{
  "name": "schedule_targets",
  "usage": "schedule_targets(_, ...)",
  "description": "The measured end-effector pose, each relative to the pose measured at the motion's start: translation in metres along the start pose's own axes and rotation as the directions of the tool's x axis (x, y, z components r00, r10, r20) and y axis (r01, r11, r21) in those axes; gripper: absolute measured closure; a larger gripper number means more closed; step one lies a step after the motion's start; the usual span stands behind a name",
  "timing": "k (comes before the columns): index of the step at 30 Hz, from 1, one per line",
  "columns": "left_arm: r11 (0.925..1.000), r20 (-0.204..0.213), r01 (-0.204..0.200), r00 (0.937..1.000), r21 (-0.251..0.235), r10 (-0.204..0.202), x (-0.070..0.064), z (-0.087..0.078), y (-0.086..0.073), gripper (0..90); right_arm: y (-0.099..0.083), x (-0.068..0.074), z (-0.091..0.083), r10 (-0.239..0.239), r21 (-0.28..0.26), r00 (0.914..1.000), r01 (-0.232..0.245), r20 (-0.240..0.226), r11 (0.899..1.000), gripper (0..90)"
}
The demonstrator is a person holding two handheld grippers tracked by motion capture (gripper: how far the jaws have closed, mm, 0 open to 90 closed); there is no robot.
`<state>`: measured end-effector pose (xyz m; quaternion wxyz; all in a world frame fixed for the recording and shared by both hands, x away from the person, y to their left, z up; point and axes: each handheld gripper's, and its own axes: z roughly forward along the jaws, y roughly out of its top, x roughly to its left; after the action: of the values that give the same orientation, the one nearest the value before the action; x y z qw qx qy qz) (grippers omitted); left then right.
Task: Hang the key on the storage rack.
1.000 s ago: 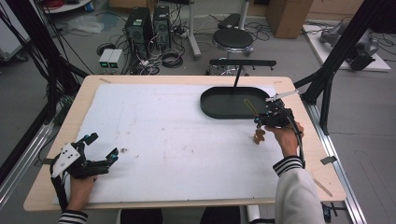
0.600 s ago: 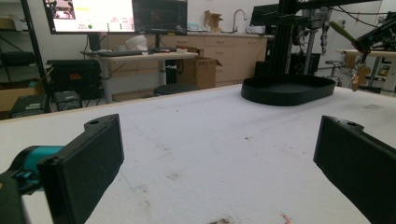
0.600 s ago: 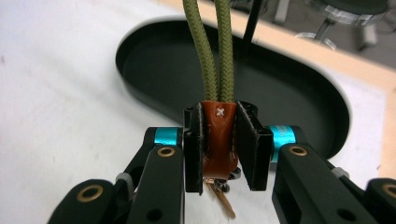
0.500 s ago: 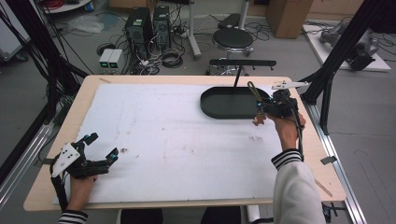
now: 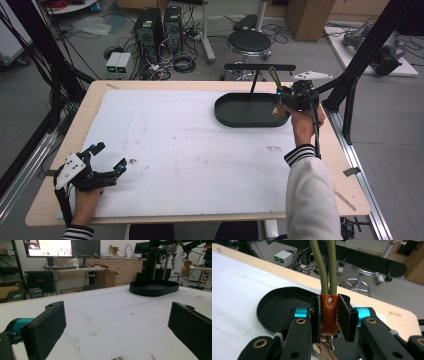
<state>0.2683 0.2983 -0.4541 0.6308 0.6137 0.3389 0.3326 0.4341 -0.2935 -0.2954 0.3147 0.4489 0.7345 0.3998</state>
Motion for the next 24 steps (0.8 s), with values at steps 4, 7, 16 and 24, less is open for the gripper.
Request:
schedule_targets(4, 1.0000, 0.000, -0.001, 1.0000, 0.001, 0.001, 0.000, 0.000, 0.000, 2.1, 0.002, -0.001, 0.007, 0.013, -0.015, 0.9997, -0.013, 0.021, 1.000, 73.5)
schedule_targets(7, 1.0000, 0.000, -0.001, 1.0000, 0.001, 0.001, 0.000, 0.000, 0.000, 2.1, 0.002, -0.002, 0.011, 0.020, -0.016, 0.9992, -0.019, 0.034, 1.000, 73.5)
schedule_targets(16, 1.0000, 0.001, -0.002, 1.0000, 0.001, 0.002, 0.000, 0.000, 0.000, 2.1, -0.002, -0.004, 0.029, 0.040, -0.019, 0.9942, -0.038, 0.100, 0.999, 73.5)
schedule_targets(24, 1.0000, 0.001, -0.001, 1.0000, 0.001, 0.001, 0.000, 0.000, 0.000, 2.1, -0.004, -0.002, 0.041, 0.039, -0.013, 0.9920, -0.038, 0.120, 0.999, 73.5)
